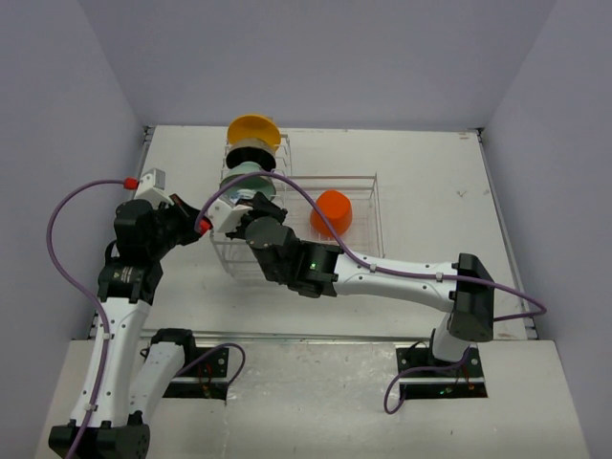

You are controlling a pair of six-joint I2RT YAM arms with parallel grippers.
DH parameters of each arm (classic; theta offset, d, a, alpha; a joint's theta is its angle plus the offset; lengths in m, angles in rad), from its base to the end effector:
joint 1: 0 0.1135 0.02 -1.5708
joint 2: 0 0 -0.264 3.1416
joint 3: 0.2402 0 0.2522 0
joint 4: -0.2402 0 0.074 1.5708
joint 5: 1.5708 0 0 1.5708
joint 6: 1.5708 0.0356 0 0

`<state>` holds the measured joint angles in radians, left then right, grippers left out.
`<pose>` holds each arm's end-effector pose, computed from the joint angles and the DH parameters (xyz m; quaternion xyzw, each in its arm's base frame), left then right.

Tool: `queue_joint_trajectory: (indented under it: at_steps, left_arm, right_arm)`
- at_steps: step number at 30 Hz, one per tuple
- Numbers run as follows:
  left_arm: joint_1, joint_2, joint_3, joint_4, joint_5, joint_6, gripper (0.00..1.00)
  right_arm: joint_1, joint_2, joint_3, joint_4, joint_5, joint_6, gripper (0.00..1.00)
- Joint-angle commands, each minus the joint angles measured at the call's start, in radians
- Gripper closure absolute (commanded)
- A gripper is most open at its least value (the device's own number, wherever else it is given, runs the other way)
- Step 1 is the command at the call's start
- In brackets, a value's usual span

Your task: Unload the bowls from the dish rack

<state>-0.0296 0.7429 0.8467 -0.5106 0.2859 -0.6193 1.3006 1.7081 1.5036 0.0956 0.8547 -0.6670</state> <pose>0.1619 -0.0148 0.3343 -0.1653 0.8139 -0.2862 0.4778 0.1340 0.3831 0.3734 -0.4109 0.6057 -0.1040 0.6734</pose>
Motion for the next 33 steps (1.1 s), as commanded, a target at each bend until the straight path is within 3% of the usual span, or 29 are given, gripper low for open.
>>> queue_joint_trajectory:
  at_steps: [1,15,29,33]
  left_arm:
    - [-0.006,0.024,-0.028,-0.023,0.027,-0.007,1.0]
    - [-0.006,0.023,-0.051,-0.012,0.033,-0.011,1.0]
    - [-0.006,0.05,-0.003,-0.042,0.015,0.0,1.0]
    - [-0.006,0.055,0.022,-0.055,-0.001,-0.003,0.88]
  right_arm:
    - [0.009,-0.035,0.052,0.139,0.024,-0.054,1.0]
    - [0.014,-0.065,-0.003,0.25,0.035,-0.126,1.0]
    - [0.057,-0.18,0.133,0.052,0.115,-0.049,1.0]
    - [0.057,-0.209,0.145,0.032,0.121,-0.069,1.0]
